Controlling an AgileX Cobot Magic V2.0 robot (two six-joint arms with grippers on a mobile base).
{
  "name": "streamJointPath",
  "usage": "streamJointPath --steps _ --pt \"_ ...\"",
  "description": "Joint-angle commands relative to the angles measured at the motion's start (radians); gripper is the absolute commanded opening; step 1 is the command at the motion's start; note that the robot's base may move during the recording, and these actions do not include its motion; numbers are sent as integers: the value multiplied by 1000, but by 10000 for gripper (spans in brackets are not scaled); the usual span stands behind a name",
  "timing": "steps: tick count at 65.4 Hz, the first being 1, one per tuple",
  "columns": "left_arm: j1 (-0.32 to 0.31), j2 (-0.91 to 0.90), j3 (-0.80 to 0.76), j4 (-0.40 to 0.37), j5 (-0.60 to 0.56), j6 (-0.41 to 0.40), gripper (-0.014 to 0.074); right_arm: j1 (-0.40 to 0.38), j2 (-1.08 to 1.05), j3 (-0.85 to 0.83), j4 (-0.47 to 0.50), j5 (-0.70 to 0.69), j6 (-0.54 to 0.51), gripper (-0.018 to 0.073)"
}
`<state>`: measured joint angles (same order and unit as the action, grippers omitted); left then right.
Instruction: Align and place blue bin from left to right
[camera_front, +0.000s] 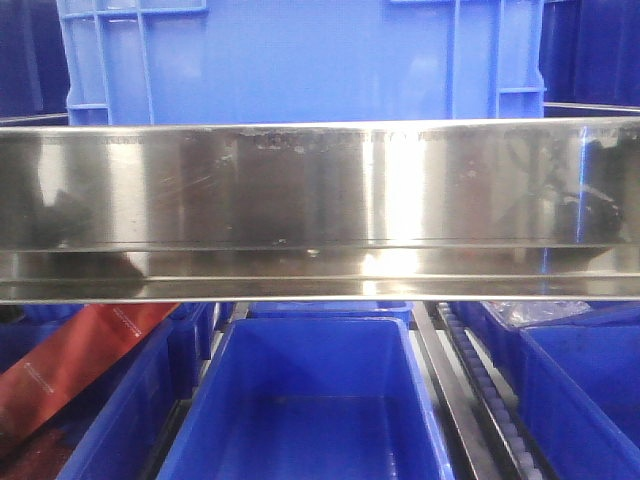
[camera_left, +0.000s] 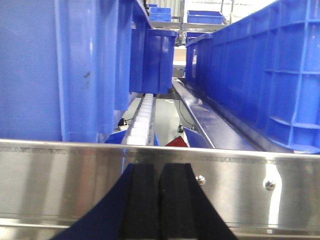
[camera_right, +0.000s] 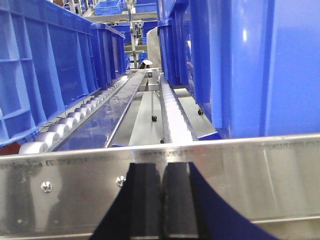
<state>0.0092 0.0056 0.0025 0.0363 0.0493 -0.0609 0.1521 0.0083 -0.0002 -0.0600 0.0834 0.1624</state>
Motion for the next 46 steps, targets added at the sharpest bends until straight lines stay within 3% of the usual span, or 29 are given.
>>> streamJointPath --steps 1,46 --pt "-7 -6 -2 4 -14 -10 -111 0 -8 0 2 -25 -8 -166" --pt "-7 -6 -2 0 -14 -10 -111 0 -8 0 2 -25 -8 -166"
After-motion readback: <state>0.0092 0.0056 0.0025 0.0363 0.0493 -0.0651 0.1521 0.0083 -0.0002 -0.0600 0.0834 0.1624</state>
